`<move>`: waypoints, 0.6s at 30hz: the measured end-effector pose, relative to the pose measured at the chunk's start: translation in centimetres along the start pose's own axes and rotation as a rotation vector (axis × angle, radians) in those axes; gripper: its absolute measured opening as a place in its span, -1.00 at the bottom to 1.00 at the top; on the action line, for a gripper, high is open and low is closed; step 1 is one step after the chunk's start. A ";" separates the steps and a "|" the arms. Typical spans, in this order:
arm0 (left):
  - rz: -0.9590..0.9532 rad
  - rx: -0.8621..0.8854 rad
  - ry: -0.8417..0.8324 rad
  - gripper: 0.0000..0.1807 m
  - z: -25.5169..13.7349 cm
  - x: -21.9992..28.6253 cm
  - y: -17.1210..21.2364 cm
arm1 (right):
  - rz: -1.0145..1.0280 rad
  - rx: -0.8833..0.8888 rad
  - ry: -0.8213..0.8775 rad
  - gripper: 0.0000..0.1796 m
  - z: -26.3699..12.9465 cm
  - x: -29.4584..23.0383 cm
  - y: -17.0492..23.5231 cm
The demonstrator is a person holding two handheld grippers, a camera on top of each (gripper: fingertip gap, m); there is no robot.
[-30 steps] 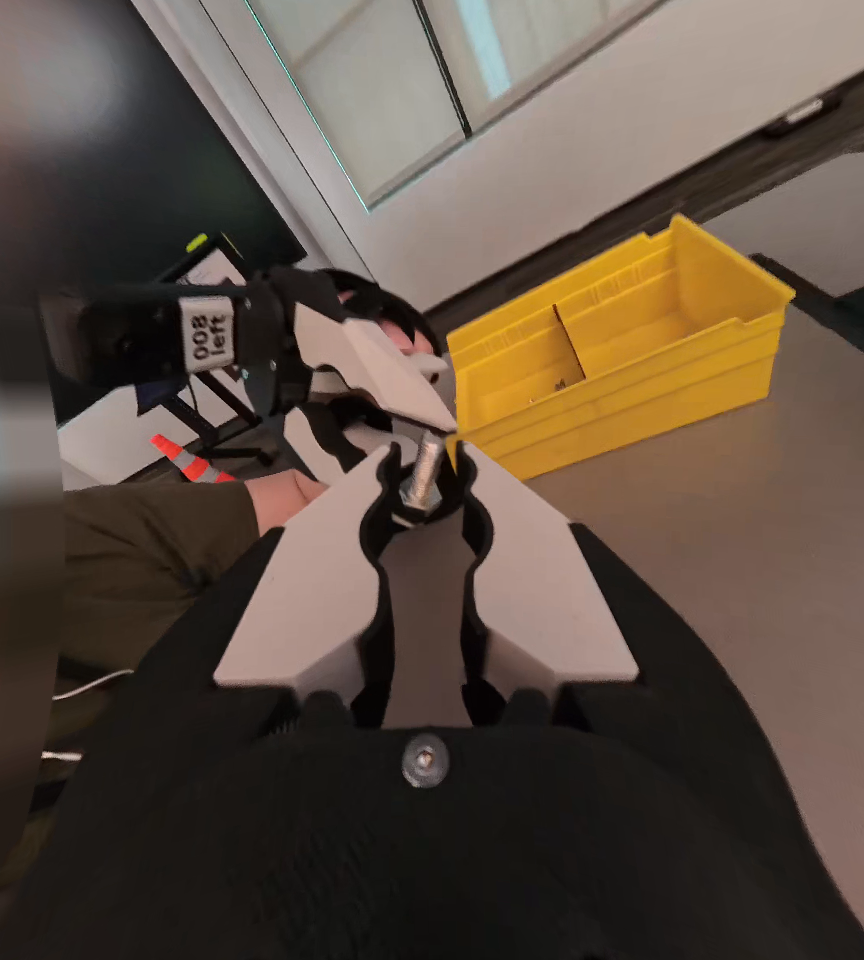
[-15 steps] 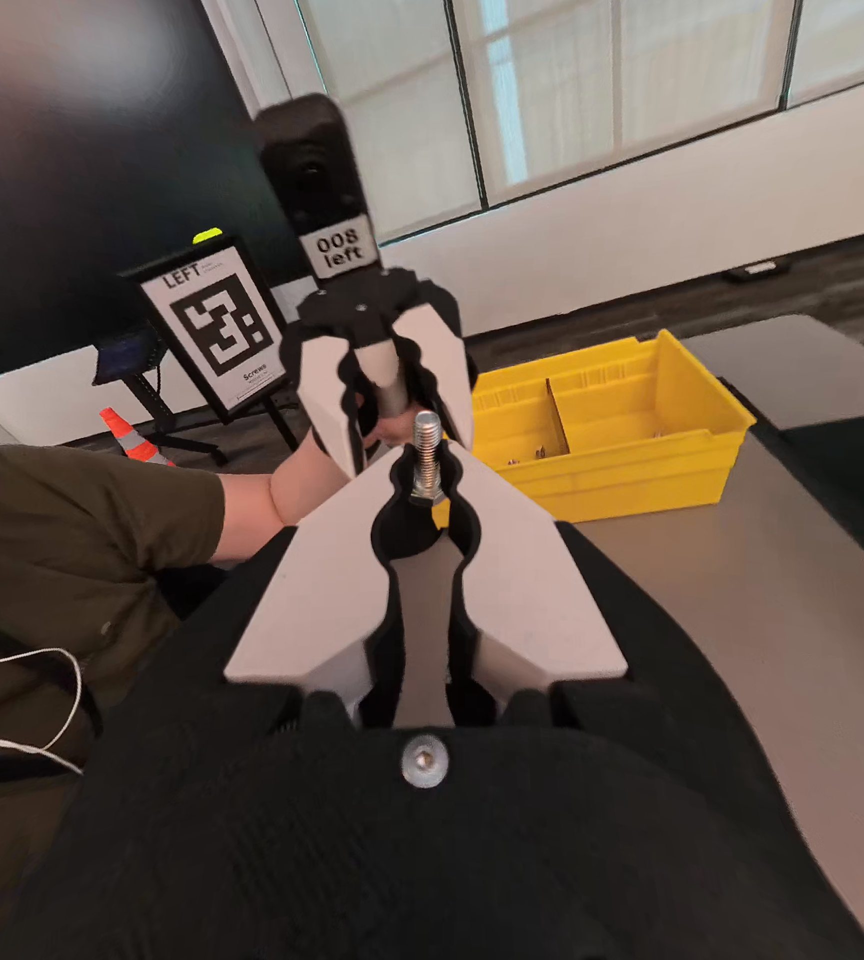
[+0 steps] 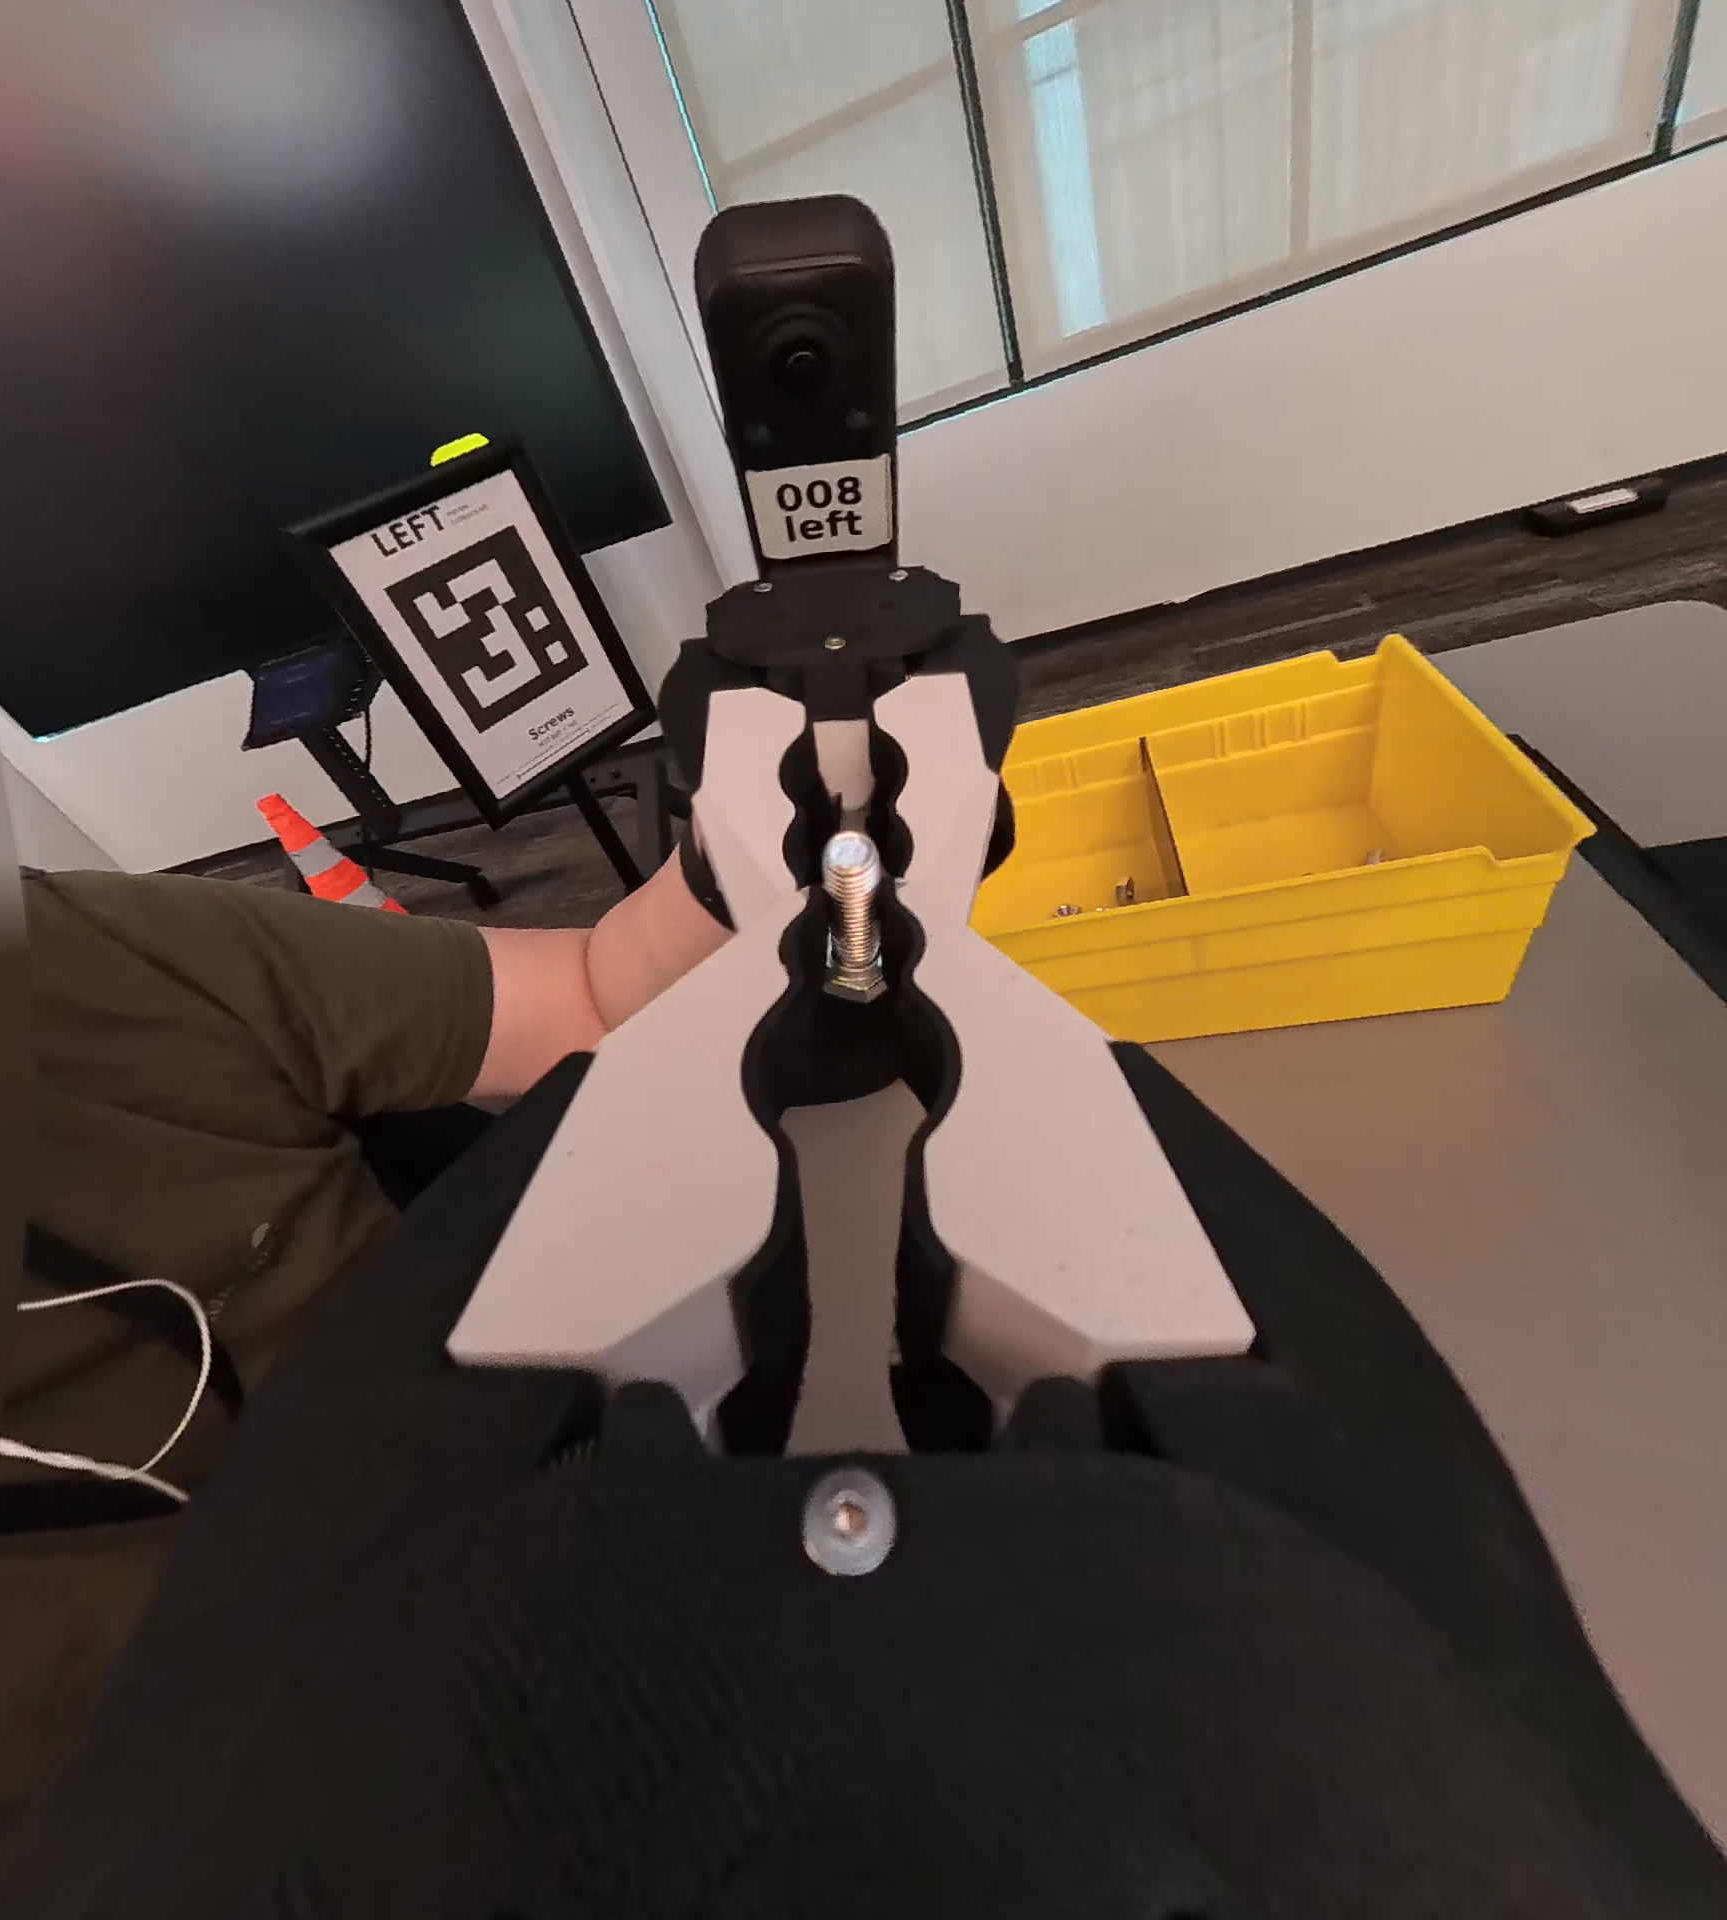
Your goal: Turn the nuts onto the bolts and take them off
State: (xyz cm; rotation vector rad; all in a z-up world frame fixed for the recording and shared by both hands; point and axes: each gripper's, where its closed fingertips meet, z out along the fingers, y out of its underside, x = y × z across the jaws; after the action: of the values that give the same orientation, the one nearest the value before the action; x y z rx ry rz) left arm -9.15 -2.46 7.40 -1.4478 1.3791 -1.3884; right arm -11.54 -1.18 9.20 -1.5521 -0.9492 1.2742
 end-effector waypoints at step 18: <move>-0.032 -0.024 0.043 -0.82 -0.4 0.2 0.3 | 0.036 -0.036 -0.005 -0.90 0.0 0.0 0.4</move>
State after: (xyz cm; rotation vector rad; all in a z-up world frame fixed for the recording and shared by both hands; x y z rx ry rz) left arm -9.60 -2.65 7.21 -1.4687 1.4098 -1.4358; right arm -11.55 -1.27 8.77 -1.6004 -0.9566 1.2931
